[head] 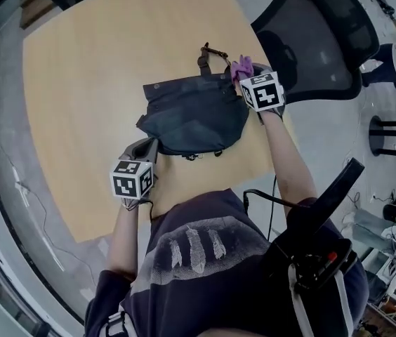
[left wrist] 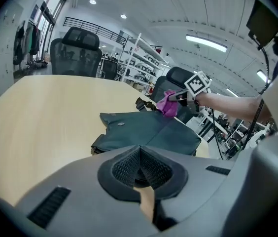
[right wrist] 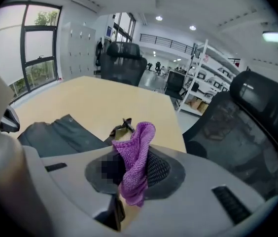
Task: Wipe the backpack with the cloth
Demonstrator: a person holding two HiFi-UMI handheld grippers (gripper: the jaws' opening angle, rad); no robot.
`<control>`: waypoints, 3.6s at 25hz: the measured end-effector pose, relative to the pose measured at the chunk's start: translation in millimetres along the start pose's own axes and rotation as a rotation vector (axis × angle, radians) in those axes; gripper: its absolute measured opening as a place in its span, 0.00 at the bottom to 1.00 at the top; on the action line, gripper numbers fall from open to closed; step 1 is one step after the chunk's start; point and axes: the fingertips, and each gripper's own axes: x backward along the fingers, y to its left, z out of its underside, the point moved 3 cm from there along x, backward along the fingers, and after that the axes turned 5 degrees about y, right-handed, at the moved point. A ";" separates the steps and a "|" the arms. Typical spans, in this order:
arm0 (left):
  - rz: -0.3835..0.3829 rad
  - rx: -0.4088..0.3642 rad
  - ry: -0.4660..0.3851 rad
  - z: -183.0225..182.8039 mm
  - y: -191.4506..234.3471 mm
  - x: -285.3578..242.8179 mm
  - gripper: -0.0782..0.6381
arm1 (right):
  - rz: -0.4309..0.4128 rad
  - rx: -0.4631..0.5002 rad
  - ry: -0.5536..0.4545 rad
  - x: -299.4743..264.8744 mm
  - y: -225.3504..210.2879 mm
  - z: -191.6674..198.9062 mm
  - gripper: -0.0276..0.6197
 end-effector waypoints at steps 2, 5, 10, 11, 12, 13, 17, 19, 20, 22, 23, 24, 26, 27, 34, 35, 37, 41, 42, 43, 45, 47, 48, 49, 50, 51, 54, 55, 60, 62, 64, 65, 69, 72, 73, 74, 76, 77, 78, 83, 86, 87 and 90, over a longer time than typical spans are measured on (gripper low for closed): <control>-0.010 0.007 0.003 -1.1 -3.5 -1.2 0.12 | -0.041 0.025 0.067 -31.4 17.5 11.2 0.15; -0.029 0.023 0.002 -3.1 -5.1 -1.9 0.12 | -0.103 0.070 0.121 -61.0 50.2 16.2 0.15; -0.059 0.071 -0.016 3.9 7.4 4.0 0.12 | -0.143 0.224 0.154 -76.0 96.8 4.5 0.15; -0.058 0.079 -0.016 6.7 10.0 4.3 0.12 | -0.162 0.231 0.154 -77.9 104.6 0.4 0.15; -0.054 0.087 -0.015 9.3 11.5 4.2 0.12 | -0.184 0.232 0.155 -80.0 112.8 -3.4 0.15; -0.049 0.094 -0.014 11.3 12.1 4.1 0.12 | -0.207 0.235 0.157 -82.5 121.5 -6.6 0.15; -0.038 0.102 -0.030 13.1 17.2 11.1 0.12 | -0.262 0.291 0.180 -91.4 157.7 -18.2 0.15; -0.041 0.116 -0.042 13.7 24.7 19.2 0.12 | -0.281 0.315 0.195 -91.9 172.7 -23.9 0.15; -0.044 0.126 -0.048 14.3 29.2 23.1 0.12 | -0.286 0.317 0.204 -92.4 177.7 -26.2 0.15; -0.050 0.148 -0.057 16.0 38.4 28.6 0.12 | -0.290 0.313 0.219 -95.2 183.0 -29.8 0.15; -0.051 0.157 -0.061 17.0 42.5 29.9 0.12 | -0.300 0.297 0.226 -97.3 185.0 -30.7 0.15; -0.051 0.165 -0.064 18.1 46.0 30.3 0.12 | -0.316 0.272 0.230 -99.1 188.0 -31.5 0.15; -0.050 0.172 -0.067 20.8 51.3 30.6 0.12 | -0.350 0.239 0.230 -101.4 199.1 -34.4 0.15; -0.052 0.172 -0.067 22.5 53.5 31.6 0.12 | -0.359 0.242 0.230 -102.5 207.0 -35.9 0.15; -0.063 0.184 -0.079 28.4 61.7 43.3 0.12 | -0.430 0.298 0.207 -103.5 256.9 -52.1 0.15; -0.064 0.185 -0.079 29.7 62.4 43.8 0.12 | -0.427 0.306 0.210 -103.8 260.2 -53.1 0.15; -0.069 0.191 -0.079 34.0 65.7 46.1 0.12 | -0.425 0.313 0.217 -104.4 265.7 -53.7 0.15; -0.082 0.202 -0.091 38.3 68.9 48.1 0.12 | -0.466 0.289 0.212 -103.2 274.8 -55.3 0.15; -0.083 0.199 -0.094 37.5 68.3 48.5 0.12 | -0.472 0.291 0.205 -102.7 277.5 -57.1 0.15; -0.083 0.196 -0.098 36.7 68.0 49.8 0.12 | -0.489 0.286 0.194 -101.2 282.4 -60.0 0.15; -0.083 0.196 -0.101 36.5 68.9 54.2 0.12 | -0.570 0.250 0.154 -94.0 300.1 -69.4 0.15; -0.088 0.198 -0.101 35.1 70.8 56.4 0.12 | -0.645 0.223 0.096 -84.4 315.6 -81.7 0.15; -0.091 0.199 -0.101 33.1 71.4 56.6 0.12 | -0.655 0.215 0.067 -79.5 316.6 -86.8 0.15; -0.093 0.198 -0.101 31.1 71.6 57.0 0.12 | -0.650 0.202 0.042 -73.9 313.1 -90.2 0.15; -0.091 0.197 -0.099 29.9 71.8 58.5 0.12 | -0.645 0.179 0.019 -66.6 307.5 -92.9 0.15; -0.087 0.194 -0.096 29.8 72.5 61.5 0.12 | -0.648 0.143 -0.008 -57.0 302.1 -96.6 0.15; -0.081 0.175 -0.093 31.8 82.3 83.8 0.12 | -0.686 0.021 -0.116 -17.6 295.2 -123.3 0.15; -0.082 0.166 -0.096 30.9 86.7 93.1 0.12 | -0.686 -0.005 -0.147 -5.3 293.2 -133.6 0.15; -0.025 0.075 -0.074 5.6 59.0 58.0 0.12 | -0.559 -0.084 -0.222 19.5 195.1 -117.7 0.15; -0.012 0.050 -0.063 -5.4 34.9 32.9 0.12 | -0.492 -0.102 -0.237 24.6 138.8 -100.8 0.15; -0.004 0.033 -0.052 -9.9 17.5 19.4 0.12 | -0.394 -0.103 -0.241 32.9 93.1 -83.8 0.15; 0.001 0.027 -0.046 -9.7 11.0 15.4 0.12 | -0.331 -0.095 -0.234 37.5 74.0 -73.6 0.15; 0.026 0.004 -0.022 -4.9 -6.5 6.4 0.12 | -0.060 0.018 -0.128 41.3 27.0 -23.8 0.15; 0.016 0.003 -0.015 -1.7 -9.4 9.5 0.12 | -0.061 0.101 -0.003 14.5 44.5 10.6 0.15; 0.008 0.006 -0.018 -0.8 -9.0 11.7 0.12 | -0.086 0.122 0.031 4.1 56.1 19.6 0.15; 0.001 0.009 -0.022 -0.1 -8.3 14.1 0.12 | -0.106 0.145 0.058 -4.8 67.2 26.8 0.15; -0.012 0.018 -0.035 1.5 -5.6 19.3 0.12 | -0.121 0.193 0.093 -16.0 85.4 35.8 0.15; -0.017 0.023 -0.039 3.1 -3.3 22.2 0.12 | -0.121 0.217 0.106 -18.5 92.7 37.1 0.15; -0.022 0.029 -0.041 5.1 -0.4 25.2 0.12 | -0.124 0.239 0.117 -20.0 99.9 36.4 0.15; -0.045 0.072 -0.052 18.1 8.9 38.3 0.12 | -0.225 0.368 0.155 -26.4 151.0 21.3 0.15; -0.049 0.083 -0.064 22.4 14.4 45.4 0.12 | -0.295 0.420 0.155 -25.0 187.3 12.6 0.15; -0.052 0.088 -0.070 23.3 17.6 47.9 0.12 | -0.329 0.412 0.147 -22.1 199.0 9.1 0.15; -0.058 0.107 -0.088 25.1 25.3 53.5 0.12 | -0.450 0.382 0.117 -6.9 230.8 1.0 0.15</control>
